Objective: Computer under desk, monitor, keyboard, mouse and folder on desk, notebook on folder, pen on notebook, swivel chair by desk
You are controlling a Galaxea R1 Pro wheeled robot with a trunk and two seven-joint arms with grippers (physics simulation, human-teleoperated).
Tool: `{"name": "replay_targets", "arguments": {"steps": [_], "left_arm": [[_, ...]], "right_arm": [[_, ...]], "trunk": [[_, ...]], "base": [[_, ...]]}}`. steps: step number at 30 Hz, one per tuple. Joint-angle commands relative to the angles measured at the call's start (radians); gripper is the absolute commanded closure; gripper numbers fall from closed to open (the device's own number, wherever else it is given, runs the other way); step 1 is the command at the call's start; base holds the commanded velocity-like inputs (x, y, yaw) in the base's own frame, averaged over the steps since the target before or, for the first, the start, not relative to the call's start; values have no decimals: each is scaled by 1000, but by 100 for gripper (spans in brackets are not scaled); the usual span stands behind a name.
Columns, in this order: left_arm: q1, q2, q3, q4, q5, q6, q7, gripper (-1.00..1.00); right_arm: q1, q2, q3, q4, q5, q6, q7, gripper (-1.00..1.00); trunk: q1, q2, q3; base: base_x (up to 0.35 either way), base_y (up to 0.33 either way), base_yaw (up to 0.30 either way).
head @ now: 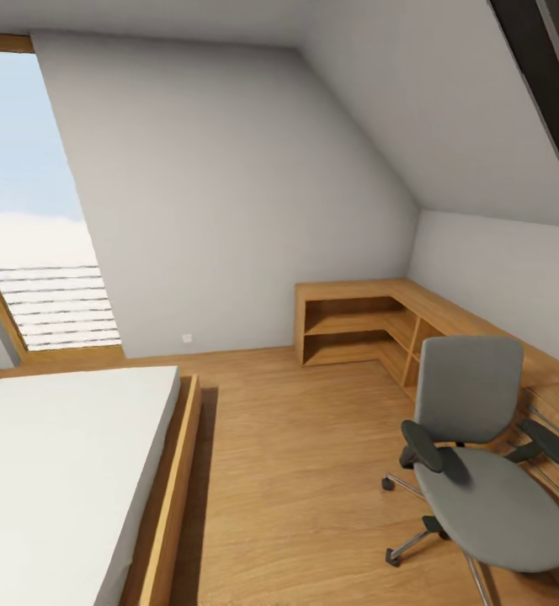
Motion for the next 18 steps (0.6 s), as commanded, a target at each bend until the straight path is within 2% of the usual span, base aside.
{"name": "replay_targets", "arguments": {"steps": [1, 13, 18], "left_arm": [[0, 3, 1, -6, -8, 0, 6, -100], [0, 26, -2, 88, -12, -1, 0, -100], [0, 33, -3, 108, -16, 3, -2, -100]], "right_arm": [[-1, 0, 9, 0, -3, -3, -8, -100], [-1, -1, 16, 0, 4, -5, -5, -100], [-1, -1, 17, 0, 5, -5, -5, -100]], "trunk": [[1, -2, -2], [1, -2, -4], [1, -2, -4]], "base": [[0, 0, 54], [2, 0, 17], [170, -45, 2]]}}
